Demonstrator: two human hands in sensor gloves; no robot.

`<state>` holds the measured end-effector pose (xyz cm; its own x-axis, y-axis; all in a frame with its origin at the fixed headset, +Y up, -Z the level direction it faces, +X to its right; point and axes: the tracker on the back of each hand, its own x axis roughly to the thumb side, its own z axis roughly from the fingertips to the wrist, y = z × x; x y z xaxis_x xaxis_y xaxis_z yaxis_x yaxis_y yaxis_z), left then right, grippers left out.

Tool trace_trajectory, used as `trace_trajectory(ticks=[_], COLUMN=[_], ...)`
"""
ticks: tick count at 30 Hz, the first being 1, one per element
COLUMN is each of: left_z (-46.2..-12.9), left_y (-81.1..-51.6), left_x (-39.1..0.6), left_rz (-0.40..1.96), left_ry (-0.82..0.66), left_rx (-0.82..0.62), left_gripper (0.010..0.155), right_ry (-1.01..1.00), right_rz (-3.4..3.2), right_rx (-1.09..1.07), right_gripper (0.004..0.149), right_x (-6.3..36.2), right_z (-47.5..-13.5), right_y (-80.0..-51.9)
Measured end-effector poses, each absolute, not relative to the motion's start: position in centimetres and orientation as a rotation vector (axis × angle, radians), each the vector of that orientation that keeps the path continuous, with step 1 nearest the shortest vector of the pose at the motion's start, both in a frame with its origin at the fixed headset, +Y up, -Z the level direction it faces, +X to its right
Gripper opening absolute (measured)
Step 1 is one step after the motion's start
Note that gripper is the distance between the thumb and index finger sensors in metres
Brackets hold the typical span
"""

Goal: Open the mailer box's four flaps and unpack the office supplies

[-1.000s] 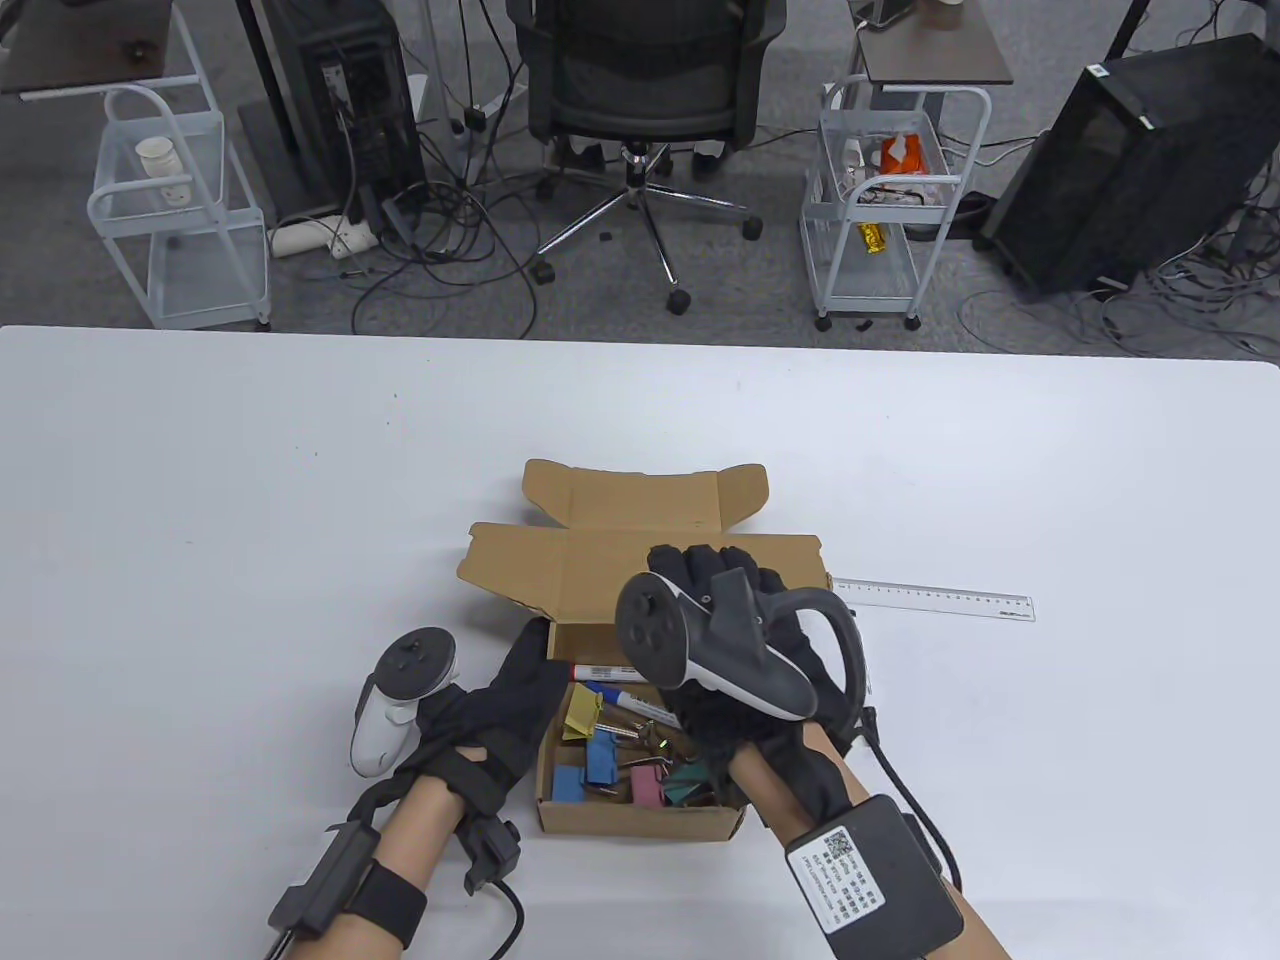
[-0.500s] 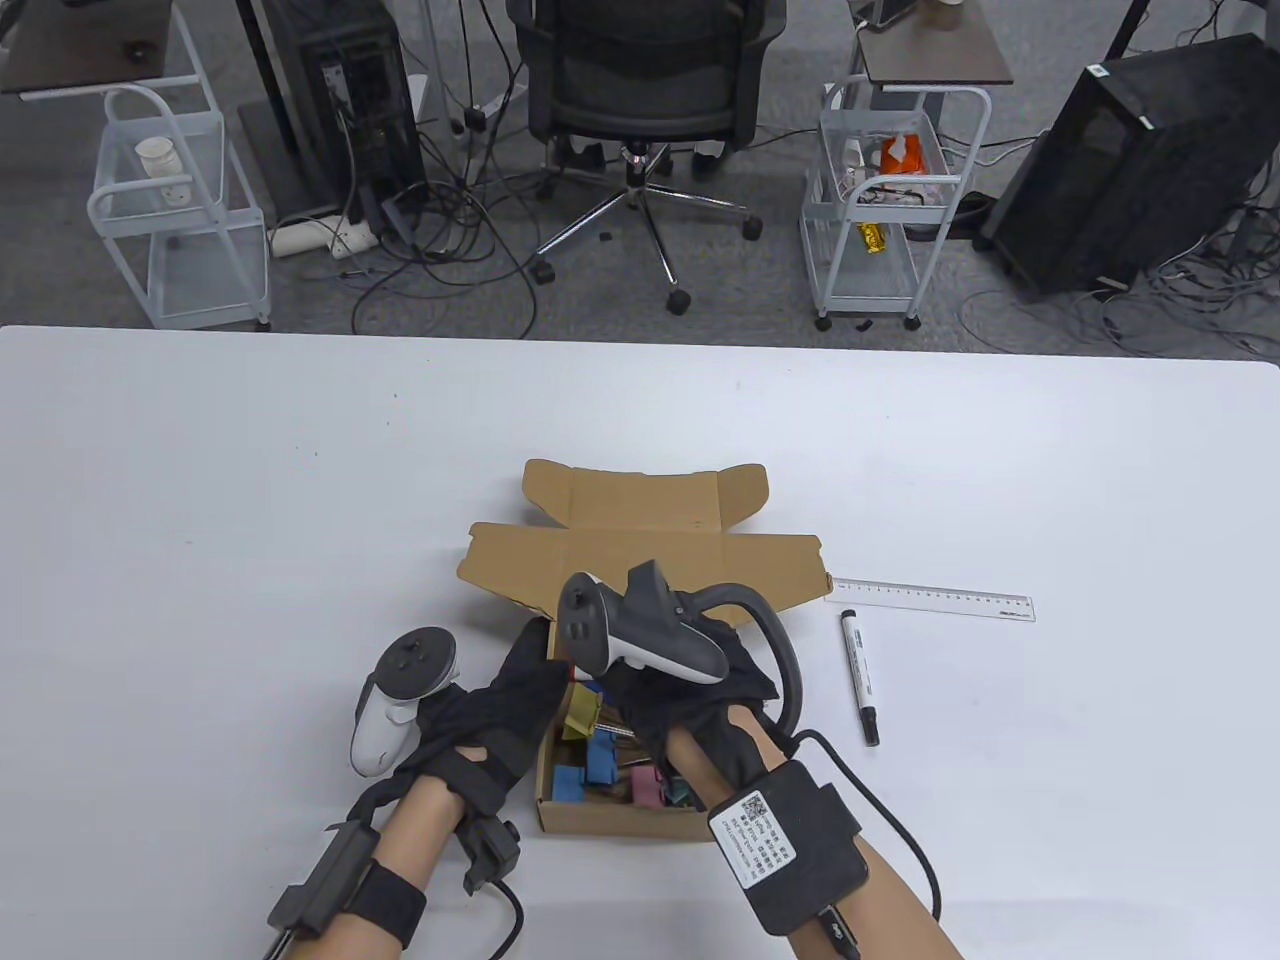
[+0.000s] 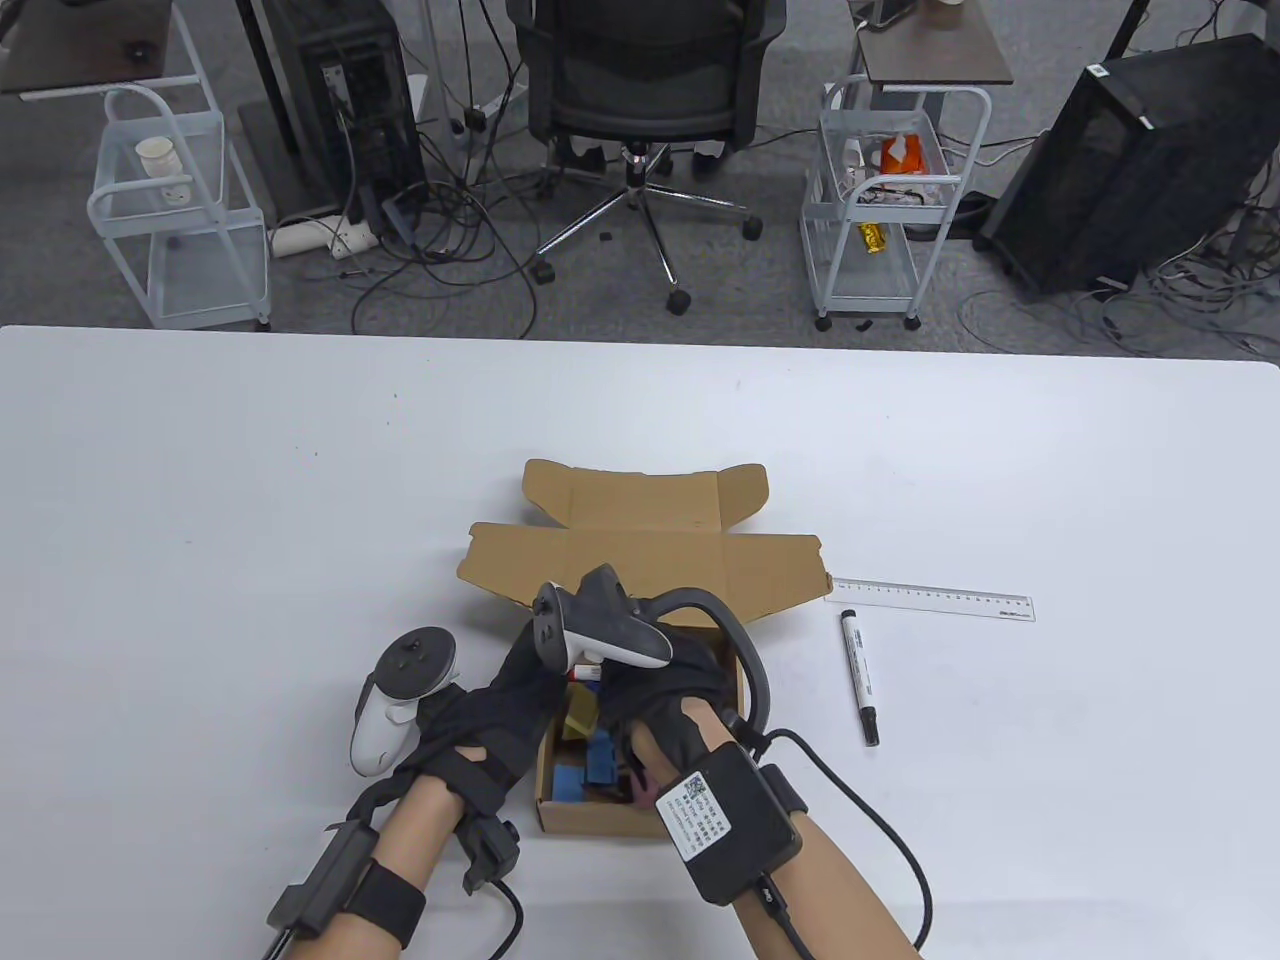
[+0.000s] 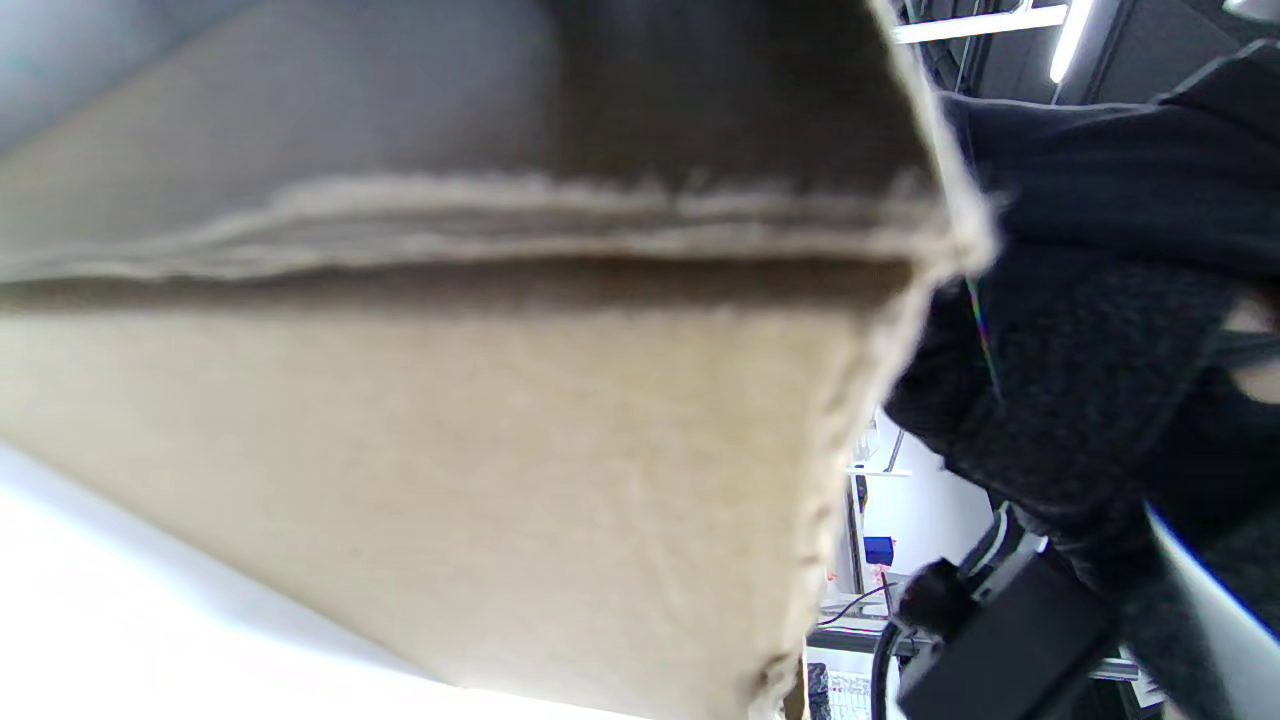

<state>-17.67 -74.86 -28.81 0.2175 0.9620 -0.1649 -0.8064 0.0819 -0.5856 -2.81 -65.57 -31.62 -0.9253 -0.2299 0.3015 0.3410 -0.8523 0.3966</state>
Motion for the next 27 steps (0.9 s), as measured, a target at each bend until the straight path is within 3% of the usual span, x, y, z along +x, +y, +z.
trace_trajectory(ticks=[13,27], left_z=[-28.9,-28.9], left_y=[-74.9,-74.8], left_x=[-17.7,-17.7], left_rz=[1.344,1.336], left_ry=[-0.296,-0.294], left_rx=[-0.647,-0.645], left_gripper=[0.084,0.086], right_ry=[-0.737,-0.601], right_rz=[-2.629,-2.697], right_rx=[-0.263,-0.279], right_gripper=[0.049,0.043], right_x=[-3.2,-3.1], right_z=[-32.9,-32.7], right_y=[-69.4,-69.9])
